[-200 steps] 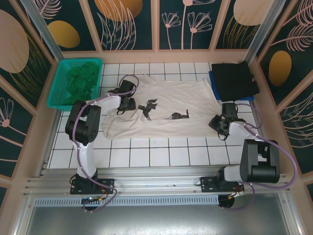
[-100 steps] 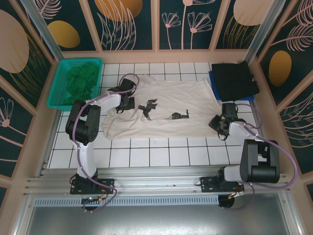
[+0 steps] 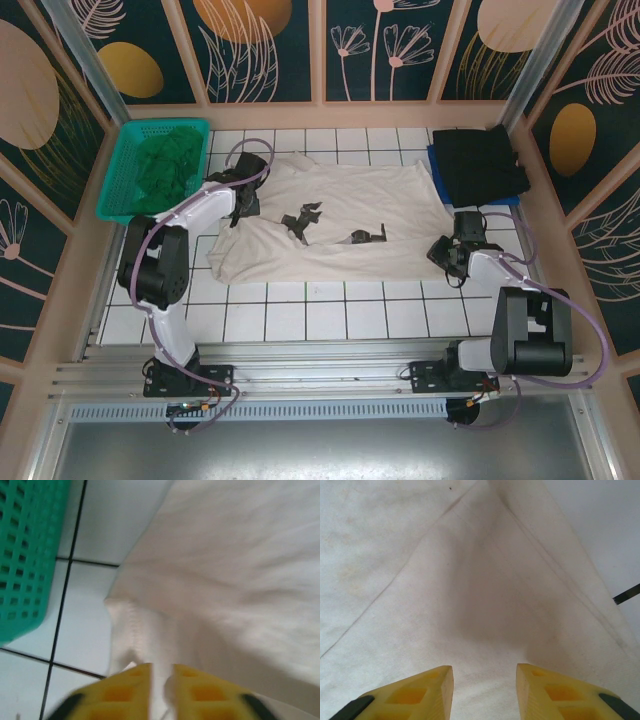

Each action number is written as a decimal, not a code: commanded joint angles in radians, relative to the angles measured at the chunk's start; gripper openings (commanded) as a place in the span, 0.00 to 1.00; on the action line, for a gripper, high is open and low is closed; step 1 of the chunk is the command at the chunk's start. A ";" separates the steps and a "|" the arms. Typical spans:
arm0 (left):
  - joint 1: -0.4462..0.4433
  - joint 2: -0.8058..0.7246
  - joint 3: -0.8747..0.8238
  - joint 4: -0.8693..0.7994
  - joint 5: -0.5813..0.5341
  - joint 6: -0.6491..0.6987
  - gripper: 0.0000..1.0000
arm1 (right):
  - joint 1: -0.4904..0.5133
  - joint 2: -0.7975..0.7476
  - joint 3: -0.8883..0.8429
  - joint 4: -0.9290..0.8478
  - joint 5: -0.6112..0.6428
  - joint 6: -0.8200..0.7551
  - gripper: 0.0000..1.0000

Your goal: Fold and stack the t-shirts

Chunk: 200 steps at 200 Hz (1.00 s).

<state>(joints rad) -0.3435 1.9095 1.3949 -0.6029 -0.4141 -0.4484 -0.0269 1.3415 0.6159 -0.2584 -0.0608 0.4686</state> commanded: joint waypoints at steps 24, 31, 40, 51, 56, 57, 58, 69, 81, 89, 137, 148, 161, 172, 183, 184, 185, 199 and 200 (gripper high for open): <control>0.004 0.000 0.091 -0.089 -0.003 -0.020 0.39 | -0.010 -0.038 -0.010 -0.015 0.010 -0.022 0.38; -0.006 -0.015 0.103 -0.088 0.018 -0.007 0.39 | -0.010 -0.041 -0.010 -0.015 0.010 -0.022 0.38; -0.033 -0.027 0.124 -0.086 0.050 0.019 0.39 | -0.010 -0.042 -0.010 -0.015 0.010 -0.022 0.38; -0.085 -0.024 0.156 -0.090 0.080 0.048 0.40 | -0.010 -0.041 -0.010 -0.014 0.010 -0.021 0.38; -0.113 -0.016 0.174 -0.093 0.097 0.062 0.40 | -0.010 -0.039 -0.009 -0.013 0.009 -0.020 0.38; -0.116 -0.013 0.176 -0.093 0.101 0.064 0.41 | -0.010 -0.038 -0.009 -0.012 0.009 -0.020 0.38; -0.121 -0.011 0.181 -0.094 0.106 0.067 0.41 | -0.009 -0.038 -0.009 -0.012 0.009 -0.019 0.38; -0.174 0.027 0.217 -0.116 0.145 0.086 0.41 | -0.010 -0.033 -0.008 -0.009 0.003 -0.018 0.38; -0.215 0.074 0.247 -0.140 0.172 0.091 0.40 | -0.010 -0.030 -0.008 -0.007 -0.002 -0.016 0.38; -0.232 0.096 0.248 -0.143 0.188 0.093 0.40 | -0.010 -0.028 -0.008 -0.006 -0.001 -0.017 0.38; -0.259 0.130 0.137 -0.060 0.273 0.026 0.29 | -0.011 -0.031 -0.003 -0.016 0.012 -0.024 0.38; -0.257 0.141 0.124 -0.048 0.280 0.018 0.28 | -0.011 -0.027 -0.001 -0.014 0.009 -0.024 0.38; -0.259 0.160 0.121 -0.046 0.267 0.015 0.27 | -0.011 -0.020 0.002 -0.011 0.004 -0.024 0.38; -0.258 0.178 0.127 -0.050 0.249 0.012 0.27 | -0.011 -0.016 0.002 -0.007 0.001 -0.024 0.38; -0.257 0.200 0.137 -0.054 0.242 0.013 0.26 | -0.011 -0.015 0.001 -0.007 0.001 -0.024 0.38; -0.257 0.201 0.137 -0.054 0.242 0.012 0.26 | -0.011 -0.015 0.001 -0.007 0.001 -0.024 0.38; -0.258 0.203 0.139 -0.054 0.242 0.012 0.26 | -0.011 -0.015 0.000 -0.007 0.001 -0.024 0.38; -0.257 0.227 0.150 -0.062 0.239 0.010 0.26 | -0.011 -0.015 -0.001 -0.006 0.002 -0.025 0.38; -0.257 0.229 0.151 -0.062 0.239 0.011 0.26 | -0.011 -0.015 -0.001 -0.006 0.002 -0.025 0.38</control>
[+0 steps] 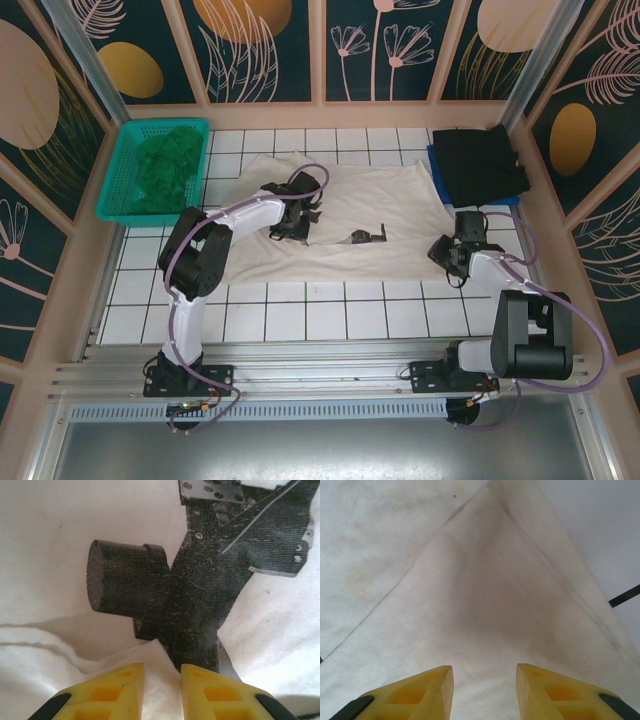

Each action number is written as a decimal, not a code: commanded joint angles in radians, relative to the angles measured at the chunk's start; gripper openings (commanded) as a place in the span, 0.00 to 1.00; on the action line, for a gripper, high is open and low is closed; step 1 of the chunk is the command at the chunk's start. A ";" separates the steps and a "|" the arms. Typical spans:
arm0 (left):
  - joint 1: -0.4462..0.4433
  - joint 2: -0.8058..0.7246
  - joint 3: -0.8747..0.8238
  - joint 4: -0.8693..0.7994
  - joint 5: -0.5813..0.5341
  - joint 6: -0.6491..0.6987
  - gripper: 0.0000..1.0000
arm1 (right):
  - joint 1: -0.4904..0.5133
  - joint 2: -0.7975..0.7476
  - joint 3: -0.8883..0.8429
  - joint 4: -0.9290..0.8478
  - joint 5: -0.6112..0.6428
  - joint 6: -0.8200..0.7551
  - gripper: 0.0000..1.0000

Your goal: Fold and stack the t-shirts

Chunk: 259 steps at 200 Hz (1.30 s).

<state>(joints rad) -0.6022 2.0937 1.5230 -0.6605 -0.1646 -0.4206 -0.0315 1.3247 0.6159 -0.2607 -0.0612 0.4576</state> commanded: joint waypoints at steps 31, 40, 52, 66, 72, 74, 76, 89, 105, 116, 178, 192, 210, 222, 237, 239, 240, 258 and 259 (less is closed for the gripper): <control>0.002 0.063 0.030 -0.015 -0.030 -0.017 0.19 | -0.008 0.001 -0.005 -0.005 0.008 -0.017 0.38; 0.001 0.057 0.035 -0.021 -0.040 -0.018 0.11 | -0.008 0.001 -0.004 -0.003 0.006 -0.017 0.38; 0.000 0.039 0.041 -0.025 -0.051 -0.018 0.05 | -0.009 0.001 -0.005 -0.001 0.003 -0.017 0.38; 0.000 0.012 0.049 -0.024 -0.064 -0.015 0.01 | -0.010 0.004 -0.004 0.003 0.000 -0.017 0.38; 0.000 0.001 0.054 -0.026 -0.069 -0.013 0.00 | -0.010 0.005 -0.004 0.003 0.000 -0.016 0.38; -0.001 -0.002 0.056 -0.027 -0.072 -0.012 0.00 | -0.010 0.005 -0.004 0.003 -0.001 -0.016 0.38; -0.002 -0.005 0.056 -0.026 -0.075 -0.011 0.00 | -0.010 0.005 -0.004 0.003 -0.001 -0.016 0.38; -0.011 -0.025 0.061 -0.022 -0.093 0.000 0.00 | -0.010 0.005 -0.004 0.003 0.000 -0.014 0.38; -0.028 -0.036 0.072 -0.017 -0.114 0.023 0.00 | -0.010 0.008 -0.005 0.005 0.000 -0.013 0.38; -0.039 -0.035 0.084 -0.016 -0.116 0.039 0.00 | -0.010 0.011 -0.005 0.005 -0.002 -0.011 0.38; -0.065 -0.004 0.124 0.010 -0.176 0.061 0.04 | -0.008 0.023 -0.005 0.007 -0.007 -0.010 0.38; -0.065 0.023 0.120 0.037 -0.194 0.057 0.14 | -0.008 0.025 -0.005 0.006 -0.004 -0.010 0.38; -0.065 0.043 0.120 0.055 -0.197 0.043 0.33 | -0.008 0.023 -0.004 -0.001 -0.004 -0.010 0.38; -0.063 0.029 0.115 0.059 -0.196 0.032 0.44 | -0.008 0.012 -0.002 -0.007 -0.005 -0.011 0.38; -0.055 -0.034 0.079 0.082 -0.199 0.014 0.67 | -0.008 -0.006 -0.001 -0.014 -0.005 -0.013 0.38; -0.053 -0.043 0.074 0.084 -0.199 0.011 0.69 | -0.008 -0.008 -0.001 -0.016 -0.006 -0.013 0.38; -0.052 -0.049 0.071 0.084 -0.201 0.010 0.69 | -0.008 -0.009 -0.001 -0.016 -0.006 -0.013 0.38; -0.030 -0.166 -0.008 0.090 -0.230 -0.023 0.78 | -0.008 -0.021 0.003 -0.020 -0.012 -0.011 0.38; -0.027 -0.172 -0.015 0.090 -0.231 -0.025 0.79 | -0.008 -0.022 0.004 -0.020 -0.012 -0.010 0.38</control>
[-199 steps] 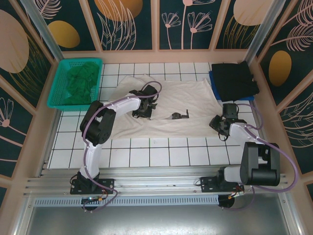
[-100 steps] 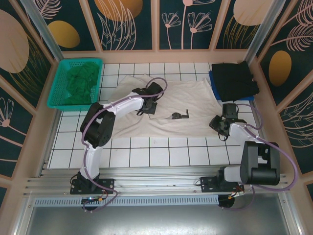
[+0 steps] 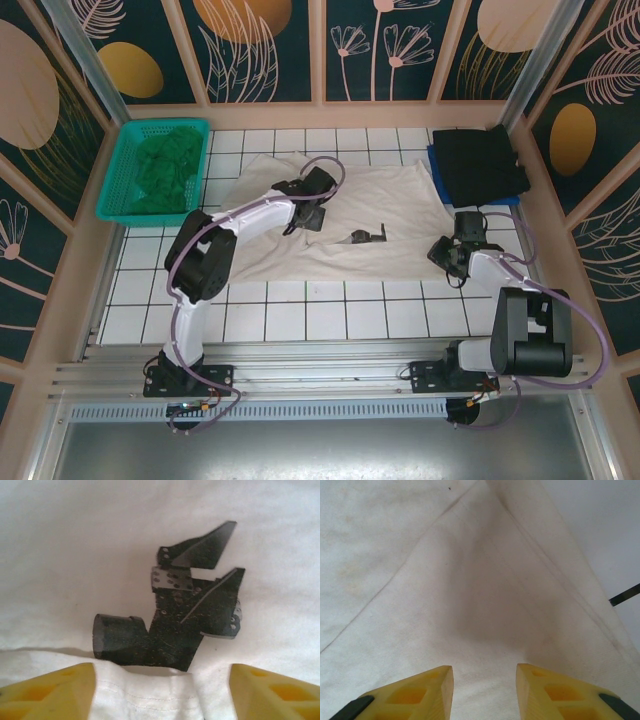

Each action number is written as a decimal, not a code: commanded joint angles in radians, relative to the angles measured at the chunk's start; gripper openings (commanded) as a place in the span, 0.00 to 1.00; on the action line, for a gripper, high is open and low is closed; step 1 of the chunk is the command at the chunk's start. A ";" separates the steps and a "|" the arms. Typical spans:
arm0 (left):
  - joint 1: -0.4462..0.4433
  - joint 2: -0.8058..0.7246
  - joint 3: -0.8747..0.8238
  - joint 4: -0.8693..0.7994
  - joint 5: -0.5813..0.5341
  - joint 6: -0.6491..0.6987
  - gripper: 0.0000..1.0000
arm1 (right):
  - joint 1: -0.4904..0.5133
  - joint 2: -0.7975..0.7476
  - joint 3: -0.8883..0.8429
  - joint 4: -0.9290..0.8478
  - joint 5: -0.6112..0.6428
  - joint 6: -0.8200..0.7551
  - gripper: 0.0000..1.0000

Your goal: Fold and stack the t-shirts

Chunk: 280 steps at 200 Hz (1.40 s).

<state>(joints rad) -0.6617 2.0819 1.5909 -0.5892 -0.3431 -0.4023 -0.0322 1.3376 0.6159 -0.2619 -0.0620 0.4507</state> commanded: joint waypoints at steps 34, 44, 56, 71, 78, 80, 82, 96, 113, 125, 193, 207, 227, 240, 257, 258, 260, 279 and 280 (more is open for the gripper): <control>0.168 -0.426 -0.414 0.056 -0.018 -0.165 0.79 | -0.006 -0.025 -0.002 0.009 -0.038 0.002 0.38; 0.198 -0.479 -0.514 0.065 -0.016 -0.197 0.77 | -0.006 -0.018 -0.004 0.018 -0.039 0.002 0.38; 0.215 -0.513 -0.605 0.074 -0.005 -0.231 0.76 | -0.006 -0.005 -0.002 0.024 -0.036 0.001 0.38; 0.218 -0.520 -0.696 0.085 0.007 -0.279 0.73 | -0.006 0.012 0.002 0.034 -0.038 -0.003 0.38; 0.222 -0.517 -0.726 0.090 0.006 -0.306 0.69 | -0.006 0.020 0.002 0.040 -0.039 -0.003 0.38; 0.223 -0.517 -0.737 0.093 0.007 -0.312 0.68 | -0.006 0.022 0.002 0.041 -0.039 -0.002 0.38; 0.224 -0.517 -0.745 0.099 0.006 -0.319 0.67 | -0.006 0.025 0.002 0.043 -0.038 -0.004 0.38; 0.236 -0.518 -0.791 0.134 0.017 -0.349 0.57 | -0.007 0.046 0.005 0.047 -0.036 -0.006 0.38; 0.257 -0.528 -0.822 0.169 0.030 -0.359 0.41 | -0.009 0.073 0.017 0.027 -0.013 -0.007 0.37; 0.267 -0.532 -0.829 0.174 0.025 -0.359 0.32 | -0.011 0.083 0.024 0.010 0.000 -0.006 0.37; 0.307 -0.646 -0.894 0.161 0.025 -0.387 0.14 | -0.072 0.081 -0.010 -0.021 -0.001 0.009 0.34; 0.308 -0.677 -0.909 0.145 0.020 -0.401 0.14 | -0.081 0.062 -0.020 -0.040 0.005 0.009 0.33; 0.313 -0.727 -0.927 0.128 0.007 -0.416 0.15 | -0.084 0.006 -0.030 -0.064 -0.002 0.013 0.32; 0.321 -0.752 -0.920 0.106 -0.003 -0.419 0.20 | -0.079 -0.028 -0.019 -0.075 -0.022 0.024 0.32; 0.326 -0.773 -0.885 0.065 -0.033 -0.411 0.30 | -0.052 -0.058 0.008 -0.062 -0.042 0.040 0.32; 0.326 -0.772 -0.883 0.061 -0.036 -0.411 0.30 | -0.049 -0.059 0.009 -0.060 -0.043 0.042 0.32; 0.326 -0.775 -0.875 0.055 -0.040 -0.410 0.31 | -0.045 -0.060 0.015 -0.058 -0.043 0.044 0.32; 0.326 -0.796 -0.831 0.009 -0.054 -0.395 0.42 | 0.015 -0.031 0.069 -0.025 -0.040 0.055 0.32; 0.326 -0.798 -0.830 0.008 -0.054 -0.395 0.42 | 0.018 -0.028 0.073 -0.024 -0.039 0.055 0.32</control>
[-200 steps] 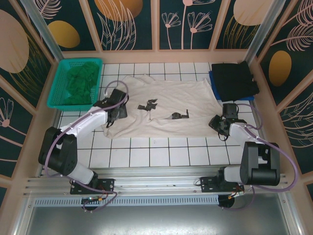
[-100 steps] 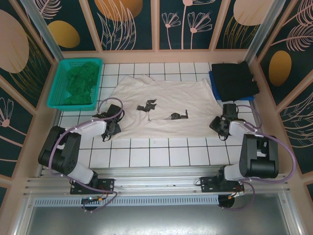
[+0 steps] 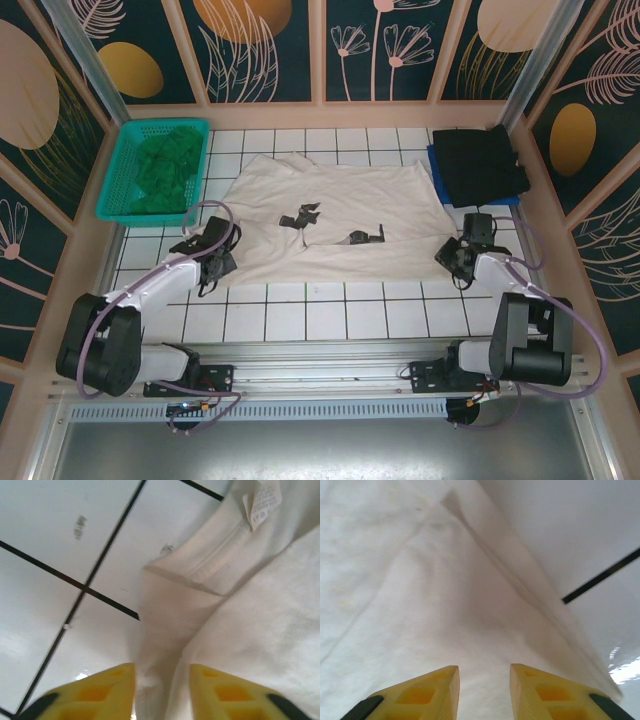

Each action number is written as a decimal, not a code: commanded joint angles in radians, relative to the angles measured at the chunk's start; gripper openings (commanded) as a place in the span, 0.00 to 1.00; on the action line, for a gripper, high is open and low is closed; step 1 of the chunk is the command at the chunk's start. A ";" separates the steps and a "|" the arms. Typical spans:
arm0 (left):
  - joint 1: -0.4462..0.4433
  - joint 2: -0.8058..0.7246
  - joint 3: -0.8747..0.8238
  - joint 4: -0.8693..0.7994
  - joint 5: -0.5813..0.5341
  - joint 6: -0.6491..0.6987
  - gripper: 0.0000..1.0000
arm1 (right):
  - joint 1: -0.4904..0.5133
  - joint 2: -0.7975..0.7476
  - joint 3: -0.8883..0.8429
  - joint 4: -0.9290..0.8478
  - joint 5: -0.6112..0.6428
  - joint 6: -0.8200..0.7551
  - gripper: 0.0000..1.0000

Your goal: Fold and stack the t-shirts

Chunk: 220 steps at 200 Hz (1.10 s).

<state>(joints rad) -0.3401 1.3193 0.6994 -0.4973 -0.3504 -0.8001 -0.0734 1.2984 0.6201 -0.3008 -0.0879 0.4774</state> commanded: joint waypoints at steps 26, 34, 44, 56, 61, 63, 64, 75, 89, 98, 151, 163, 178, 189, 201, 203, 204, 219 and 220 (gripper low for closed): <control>0.004 -0.053 0.103 0.026 0.083 0.074 0.49 | 0.118 0.135 0.138 0.060 -0.002 0.023 0.32; 0.000 -0.030 0.117 0.095 0.164 0.088 0.47 | 0.123 0.175 0.152 0.069 -0.006 0.022 0.31; -0.017 0.024 0.147 0.174 0.248 0.102 0.45 | 0.127 0.215 0.161 0.081 -0.008 0.023 0.31; -0.053 0.115 0.200 0.226 0.292 0.106 0.46 | 0.128 0.245 0.155 0.089 -0.005 0.031 0.30; -0.068 0.154 0.220 0.236 0.309 0.107 0.46 | 0.128 0.253 0.152 0.090 -0.001 0.034 0.30; -0.073 0.172 0.227 0.239 0.314 0.107 0.46 | 0.128 0.253 0.149 0.091 0.000 0.035 0.30; -0.076 0.179 0.229 0.242 0.317 0.107 0.46 | 0.128 0.254 0.146 0.092 0.001 0.035 0.30; -0.093 0.247 0.237 0.273 0.351 0.096 0.42 | 0.123 0.259 0.125 0.099 0.014 0.044 0.30; -0.094 0.286 0.185 0.316 0.370 0.065 0.39 | 0.107 0.261 0.097 0.091 0.018 0.054 0.30; -0.093 0.287 0.136 0.327 0.355 0.047 0.40 | 0.100 0.253 0.081 0.081 0.022 0.059 0.30; -0.065 0.187 -0.161 0.313 0.273 -0.040 0.49 | 0.108 0.169 -0.020 0.041 -0.002 0.086 0.31; -0.059 0.162 -0.202 0.298 0.261 -0.052 0.50 | 0.117 0.150 -0.040 0.028 -0.002 0.092 0.31; -0.055 0.124 -0.242 0.281 0.256 -0.066 0.50 | 0.119 0.124 -0.069 0.014 0.003 0.097 0.32; -0.054 0.094 -0.268 0.263 0.257 -0.077 0.50 | 0.120 0.107 -0.085 0.003 0.005 0.099 0.33; -0.055 0.052 -0.291 0.232 0.252 -0.095 0.50 | 0.121 0.088 -0.091 -0.016 0.011 0.099 0.34; -0.054 0.044 -0.296 0.225 0.250 -0.097 0.50 | 0.120 0.084 -0.091 -0.019 0.011 0.099 0.34; -0.055 0.040 -0.298 0.223 0.250 -0.098 0.50 | 0.120 0.082 -0.091 -0.020 0.011 0.098 0.34; -0.054 -0.029 -0.317 0.178 0.240 -0.116 0.52 | 0.119 0.053 -0.077 -0.051 0.022 0.095 0.35; -0.054 -0.033 -0.318 0.174 0.238 -0.117 0.52 | 0.119 0.051 -0.074 -0.054 0.022 0.095 0.35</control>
<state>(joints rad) -0.4107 1.3258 0.4664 -0.0479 -0.0582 -0.8597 0.0486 1.3735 0.5674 -0.2005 -0.1150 0.5606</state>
